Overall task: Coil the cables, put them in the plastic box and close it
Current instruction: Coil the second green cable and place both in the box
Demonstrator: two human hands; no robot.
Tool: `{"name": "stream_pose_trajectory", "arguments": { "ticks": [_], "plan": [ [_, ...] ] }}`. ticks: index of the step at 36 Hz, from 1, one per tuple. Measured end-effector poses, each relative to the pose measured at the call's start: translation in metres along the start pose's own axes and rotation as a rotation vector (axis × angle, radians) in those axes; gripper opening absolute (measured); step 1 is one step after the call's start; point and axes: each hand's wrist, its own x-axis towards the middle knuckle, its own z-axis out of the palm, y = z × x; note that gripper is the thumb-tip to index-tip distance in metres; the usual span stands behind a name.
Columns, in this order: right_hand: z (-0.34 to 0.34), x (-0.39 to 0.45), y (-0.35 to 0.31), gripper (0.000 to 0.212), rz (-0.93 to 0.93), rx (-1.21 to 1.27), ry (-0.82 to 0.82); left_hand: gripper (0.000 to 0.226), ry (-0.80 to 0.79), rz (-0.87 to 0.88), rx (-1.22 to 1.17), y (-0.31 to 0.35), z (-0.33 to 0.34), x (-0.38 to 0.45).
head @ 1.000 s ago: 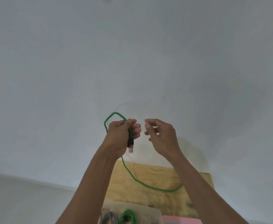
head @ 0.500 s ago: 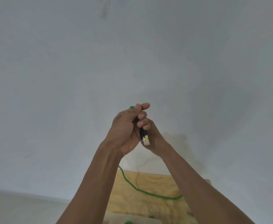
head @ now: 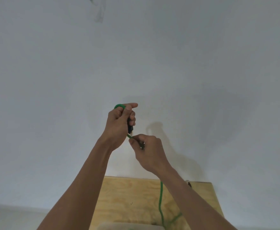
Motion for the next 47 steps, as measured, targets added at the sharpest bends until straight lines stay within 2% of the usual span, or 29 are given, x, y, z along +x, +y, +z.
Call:
{"name": "stream_pose_trajectory", "arguments": {
  "ticks": [3,8,12,15,19,23,27,32,36,39,40,43,47],
  "plan": [
    [-0.008,0.002,-0.001,0.018,-0.039,-0.129,0.032,0.028,-0.046,0.011,0.084,-0.003,-0.003,-0.002],
    [-0.031,0.012,-0.010,0.017,-0.150,-0.361,0.043,0.026,-0.123,0.051,0.362,-0.006,-0.004,-0.007],
    [-0.058,0.030,-0.014,0.013,-0.221,-0.361,-0.006,0.035,-0.239,0.003,0.488,-0.009,-0.006,-0.014],
    [-0.072,0.041,-0.015,0.015,-0.237,-0.205,-0.065,0.047,-0.313,-0.064,0.382,-0.007,-0.003,-0.019],
    [-0.078,0.053,-0.017,0.021,-0.306,-0.017,-0.042,0.070,-0.377,-0.213,0.225,-0.002,0.006,-0.023],
    [-0.081,0.060,-0.015,0.022,-0.335,0.173,-0.047,0.063,-0.373,-0.312,-0.013,0.005,0.014,-0.027],
    [-0.080,0.068,0.001,0.016,-0.215,0.441,-0.072,0.054,-0.450,-0.399,-0.249,0.011,0.020,-0.032],
    [-0.065,0.058,0.015,0.012,-0.044,0.753,-0.154,0.042,-0.561,-0.365,-0.368,0.011,0.026,-0.033],
    [-0.052,0.043,0.018,0.023,0.114,0.814,-0.255,0.036,-0.537,-0.260,-0.415,0.010,0.030,-0.030],
    [-0.038,0.029,0.023,0.057,0.146,0.768,-0.223,0.033,-0.497,-0.222,-0.441,0.015,0.031,-0.023],
    [-0.033,0.025,0.024,0.057,0.119,0.703,-0.215,0.032,-0.469,-0.203,-0.438,0.017,0.030,-0.020],
    [-0.023,0.013,0.025,0.034,0.108,0.578,-0.191,0.030,-0.359,-0.131,-0.399,0.023,0.025,-0.011],
    [-0.019,0.006,0.019,0.028,0.120,0.597,-0.129,0.028,-0.282,-0.073,-0.284,0.023,0.016,-0.001]
  ]
}}
